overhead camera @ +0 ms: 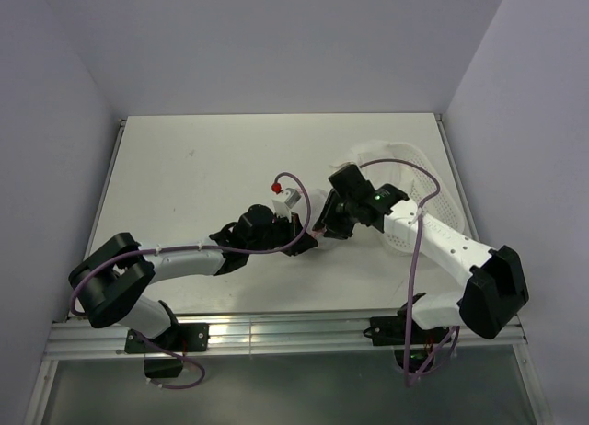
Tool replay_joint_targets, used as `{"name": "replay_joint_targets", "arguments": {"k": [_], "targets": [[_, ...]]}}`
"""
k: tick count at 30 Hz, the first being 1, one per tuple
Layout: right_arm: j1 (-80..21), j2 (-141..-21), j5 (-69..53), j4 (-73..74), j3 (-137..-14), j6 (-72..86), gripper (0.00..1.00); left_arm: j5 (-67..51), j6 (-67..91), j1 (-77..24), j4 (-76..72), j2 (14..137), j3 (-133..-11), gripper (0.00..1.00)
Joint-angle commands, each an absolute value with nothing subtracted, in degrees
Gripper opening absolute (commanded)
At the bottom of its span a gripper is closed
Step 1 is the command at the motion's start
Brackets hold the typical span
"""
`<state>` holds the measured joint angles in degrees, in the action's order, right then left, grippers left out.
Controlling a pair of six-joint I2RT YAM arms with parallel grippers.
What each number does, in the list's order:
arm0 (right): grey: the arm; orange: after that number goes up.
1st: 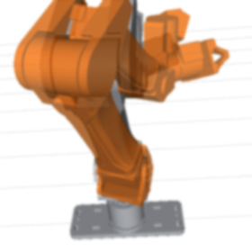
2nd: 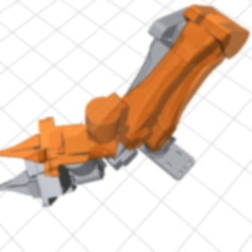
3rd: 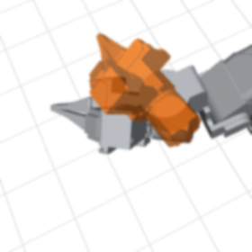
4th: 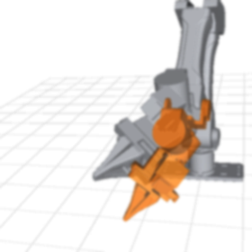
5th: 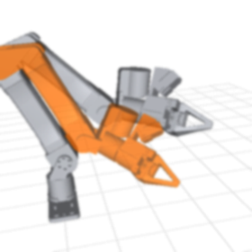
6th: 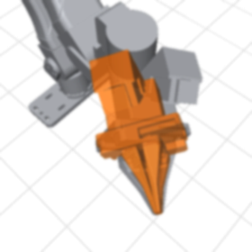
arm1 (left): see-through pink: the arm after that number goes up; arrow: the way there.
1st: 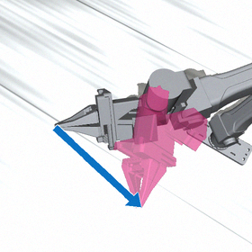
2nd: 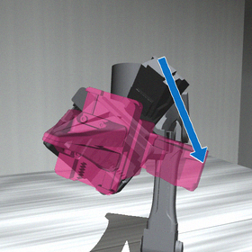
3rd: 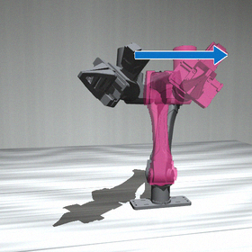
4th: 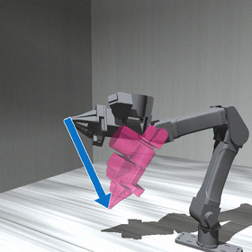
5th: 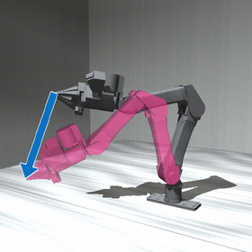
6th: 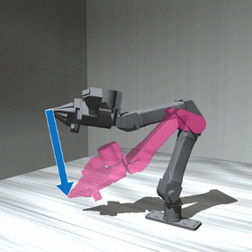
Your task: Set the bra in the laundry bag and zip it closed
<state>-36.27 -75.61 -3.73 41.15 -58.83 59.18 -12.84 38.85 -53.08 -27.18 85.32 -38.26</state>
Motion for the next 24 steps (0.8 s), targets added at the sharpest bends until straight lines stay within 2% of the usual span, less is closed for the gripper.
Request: {"name": "replay_joint_targets", "arguments": {"k": [1, 17, 20, 21, 24], "targets": [[-36.74, -72.34, -1.23, 41.57, -59.15, 60.12, 0.46, -13.62, 39.37, -53.44, -30.50, 84.81, -39.29, 0.00], [-37.09, -75.23, -1.41, 38.06, -58.88, 62.93, 0.46, -14.50, 39.55, -53.53, -31.11, 85.08, -39.37, 0.00], [-37.09, -76.29, -1.06, 37.97, -59.85, 62.49, 0.36, -14.59, 39.64, -53.53, -31.11, 84.90, -39.03, 0.00], [-37.00, -76.64, -0.88, 38.14, -60.20, 62.32, 0.18, -14.50, 39.64, -53.53, -31.11, 84.64, -38.76, 0.00], [-36.74, -77.96, -0.09, 39.46, -62.57, 61.09, 0.00, -14.07, 39.73, -53.53, -30.15, 83.33, -37.36, 0.00]]}}
